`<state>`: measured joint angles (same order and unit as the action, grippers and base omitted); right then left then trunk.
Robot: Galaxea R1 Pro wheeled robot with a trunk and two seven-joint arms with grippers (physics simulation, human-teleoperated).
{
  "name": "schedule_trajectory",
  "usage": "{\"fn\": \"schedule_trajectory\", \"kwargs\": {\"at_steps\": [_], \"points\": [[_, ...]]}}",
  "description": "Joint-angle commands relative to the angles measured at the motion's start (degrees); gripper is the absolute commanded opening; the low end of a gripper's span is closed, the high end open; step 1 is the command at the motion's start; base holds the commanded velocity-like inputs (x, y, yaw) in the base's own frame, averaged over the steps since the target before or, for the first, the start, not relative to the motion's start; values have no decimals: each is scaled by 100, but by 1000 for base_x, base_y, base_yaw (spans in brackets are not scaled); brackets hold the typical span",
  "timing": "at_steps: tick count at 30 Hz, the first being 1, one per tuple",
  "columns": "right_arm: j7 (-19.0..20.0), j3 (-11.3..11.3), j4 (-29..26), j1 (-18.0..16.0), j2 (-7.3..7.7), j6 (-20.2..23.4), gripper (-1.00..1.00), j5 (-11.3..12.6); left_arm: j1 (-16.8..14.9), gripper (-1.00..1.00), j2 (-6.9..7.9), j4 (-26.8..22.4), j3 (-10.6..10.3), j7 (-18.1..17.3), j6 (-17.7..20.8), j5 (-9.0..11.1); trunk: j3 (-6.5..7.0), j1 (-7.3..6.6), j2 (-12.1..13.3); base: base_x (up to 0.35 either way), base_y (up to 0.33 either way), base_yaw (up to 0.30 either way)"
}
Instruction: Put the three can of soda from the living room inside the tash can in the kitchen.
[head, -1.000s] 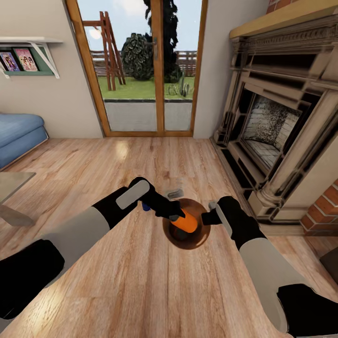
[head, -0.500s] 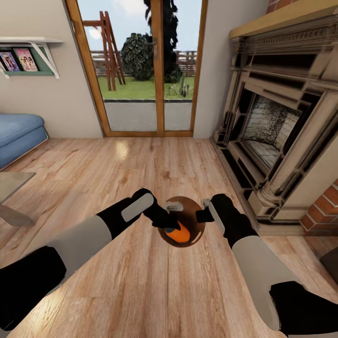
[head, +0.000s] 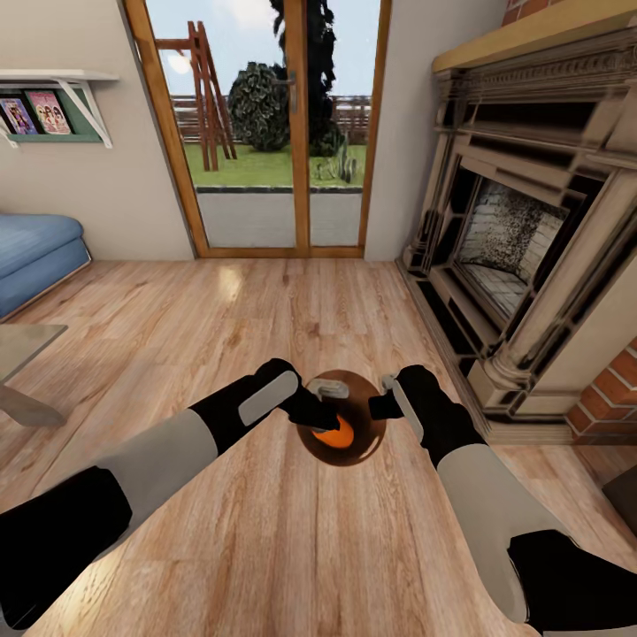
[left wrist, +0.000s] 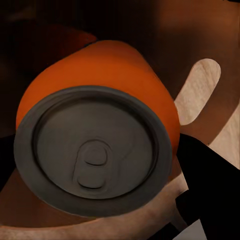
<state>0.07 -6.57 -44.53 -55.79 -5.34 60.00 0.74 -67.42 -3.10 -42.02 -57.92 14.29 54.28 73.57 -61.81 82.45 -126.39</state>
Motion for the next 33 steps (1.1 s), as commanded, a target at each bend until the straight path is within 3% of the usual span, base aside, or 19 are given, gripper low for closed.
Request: {"fn": "schedule_trajectory", "kwargs": {"at_steps": [1, 21, 22, 33], "points": [[28, 1, -3, -2, -2, 0, -100, 119, 0, -100, -3, 0, 0, 0, -36, -9, 1, 0, 0, 0, 0, 0], [28, -2, -3, -2, -10, 0, -100, 119, 1, -100, -123, 475, -9, -29, -535, -225, 1, 0, 0, 0, 0, 0], [28, -2, -3, -2, -10, 0, -100, 119, 1, 100, -128, 488, -9, -37, -544, -274, 1, 0, 0, 0, 0, 0], [28, -2, -3, -2, -11, 0, -100, 119, 88, 100, -110, 415, -9, -69, -559, -375, 1, 0, 0, 0, 0, 0]]}}
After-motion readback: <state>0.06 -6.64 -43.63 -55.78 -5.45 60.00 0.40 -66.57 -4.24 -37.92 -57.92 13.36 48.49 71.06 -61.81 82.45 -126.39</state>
